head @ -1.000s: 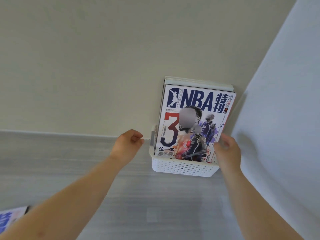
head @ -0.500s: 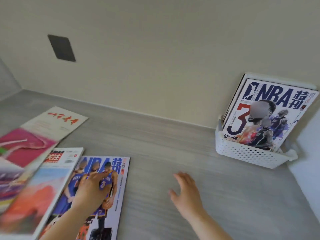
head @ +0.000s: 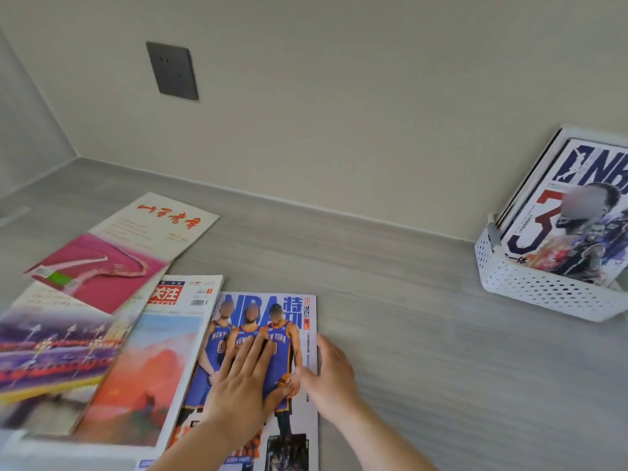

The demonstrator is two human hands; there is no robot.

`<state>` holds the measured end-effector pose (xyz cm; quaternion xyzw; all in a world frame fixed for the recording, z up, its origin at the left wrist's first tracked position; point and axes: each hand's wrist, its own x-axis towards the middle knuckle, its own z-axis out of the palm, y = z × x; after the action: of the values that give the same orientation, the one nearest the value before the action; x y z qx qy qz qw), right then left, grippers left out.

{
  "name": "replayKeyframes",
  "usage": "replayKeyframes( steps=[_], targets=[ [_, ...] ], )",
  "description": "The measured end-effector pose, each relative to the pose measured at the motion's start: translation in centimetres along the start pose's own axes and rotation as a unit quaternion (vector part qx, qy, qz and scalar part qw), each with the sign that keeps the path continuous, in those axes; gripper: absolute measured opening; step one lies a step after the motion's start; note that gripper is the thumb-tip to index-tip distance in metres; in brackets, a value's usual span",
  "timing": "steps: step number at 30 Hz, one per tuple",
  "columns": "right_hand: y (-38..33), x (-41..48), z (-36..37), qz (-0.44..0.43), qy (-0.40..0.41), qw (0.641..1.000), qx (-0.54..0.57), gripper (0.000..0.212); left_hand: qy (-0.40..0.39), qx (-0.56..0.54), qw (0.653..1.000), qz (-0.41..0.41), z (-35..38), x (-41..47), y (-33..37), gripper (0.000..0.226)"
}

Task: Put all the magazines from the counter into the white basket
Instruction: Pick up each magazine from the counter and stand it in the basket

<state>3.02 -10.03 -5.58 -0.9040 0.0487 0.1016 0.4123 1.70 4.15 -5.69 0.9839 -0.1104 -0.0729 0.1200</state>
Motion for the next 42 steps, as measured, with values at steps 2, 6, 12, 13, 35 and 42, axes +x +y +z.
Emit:
replayKeyframes(
  steps=[2,6,12,13,35,42],
  targets=[
    [-1.0,0.3,-0.2,0.063,0.007,0.989,0.132,0.042,0.002,-0.003,1.0,-0.003,0.3,0.4,-0.2,0.119],
    [-1.8,2.1,-1.3,0.201,0.012,0.939,0.279,0.041,-0.049,0.002,0.999,0.003,-0.2,0.1,-0.6,0.091],
    [-3.4,3.2,-1.3,0.25,-0.028,0.93,0.268,0.021,0.053,-0.147,0.988,-0.009,1.9,0.3,-1.7,0.063],
    [-3.4,3.3,-1.0,0.236,-0.041,0.938,0.249,0.023,0.065,-0.186,0.98,-0.016,1.5,0.3,-1.6,0.054],
    [0.4,0.0,-18.3,-0.004,0.063,0.975,0.215,0.024,0.036,-0.538,0.831,-0.136,-3.6,8.0,5.1,0.046],
    [3.0,-1.5,-28.5,-0.035,0.186,0.965,0.183,0.02,0.09,-0.479,0.873,0.001,-8.9,11.3,15.8,0.027]
  ],
)
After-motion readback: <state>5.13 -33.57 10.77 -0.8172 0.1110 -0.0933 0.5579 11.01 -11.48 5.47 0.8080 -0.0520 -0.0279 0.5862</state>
